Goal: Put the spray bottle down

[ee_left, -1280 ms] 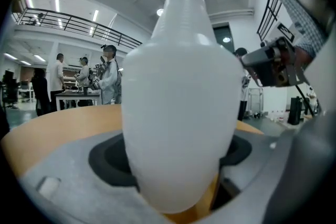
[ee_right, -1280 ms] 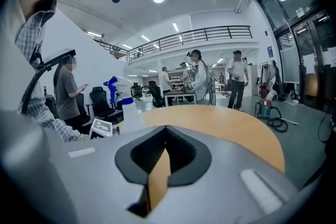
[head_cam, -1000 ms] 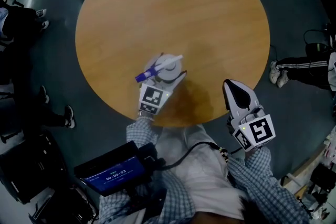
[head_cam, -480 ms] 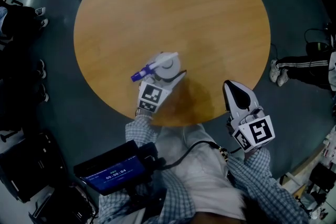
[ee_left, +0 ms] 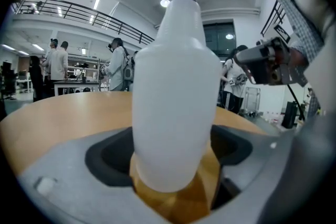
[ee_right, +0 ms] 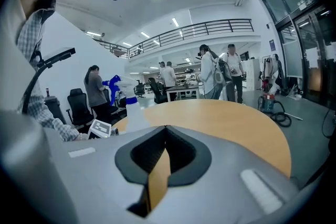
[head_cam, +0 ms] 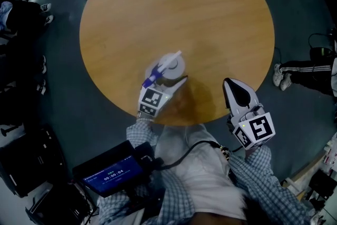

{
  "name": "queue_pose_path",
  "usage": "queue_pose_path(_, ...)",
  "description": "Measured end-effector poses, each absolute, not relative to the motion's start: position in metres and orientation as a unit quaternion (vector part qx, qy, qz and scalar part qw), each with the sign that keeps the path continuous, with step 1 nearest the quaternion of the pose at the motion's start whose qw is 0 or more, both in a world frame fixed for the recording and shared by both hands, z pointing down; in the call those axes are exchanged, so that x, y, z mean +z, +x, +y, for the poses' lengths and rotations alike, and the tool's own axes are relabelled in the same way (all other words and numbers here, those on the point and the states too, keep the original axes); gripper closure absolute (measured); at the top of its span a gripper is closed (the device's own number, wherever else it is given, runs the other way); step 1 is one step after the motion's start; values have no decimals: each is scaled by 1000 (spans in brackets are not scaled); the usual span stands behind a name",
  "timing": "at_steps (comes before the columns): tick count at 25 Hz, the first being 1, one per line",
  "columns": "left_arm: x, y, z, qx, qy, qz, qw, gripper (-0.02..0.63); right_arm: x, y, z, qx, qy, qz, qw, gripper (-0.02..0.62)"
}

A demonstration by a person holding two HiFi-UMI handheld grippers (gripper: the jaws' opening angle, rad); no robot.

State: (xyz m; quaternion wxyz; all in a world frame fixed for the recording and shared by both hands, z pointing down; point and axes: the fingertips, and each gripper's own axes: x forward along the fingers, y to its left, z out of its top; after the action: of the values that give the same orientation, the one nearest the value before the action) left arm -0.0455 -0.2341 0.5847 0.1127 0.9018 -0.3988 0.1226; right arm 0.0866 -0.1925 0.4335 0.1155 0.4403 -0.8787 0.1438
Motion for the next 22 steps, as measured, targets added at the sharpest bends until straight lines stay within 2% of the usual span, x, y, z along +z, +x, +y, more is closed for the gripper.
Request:
queue_pose_path(16,580,-98,-214,120,869,-460,136,169,440,63,-212,130,403,-898,119,592)
queue_pose_path(18,567,-102,-208,116,864,-469,142,211,442,58,-216,127,397,-901,117,592)
queue_pose_path(22,542,-111,-194,111,848,-500,137,391,441,53,-217,121,380,-910,111,592)
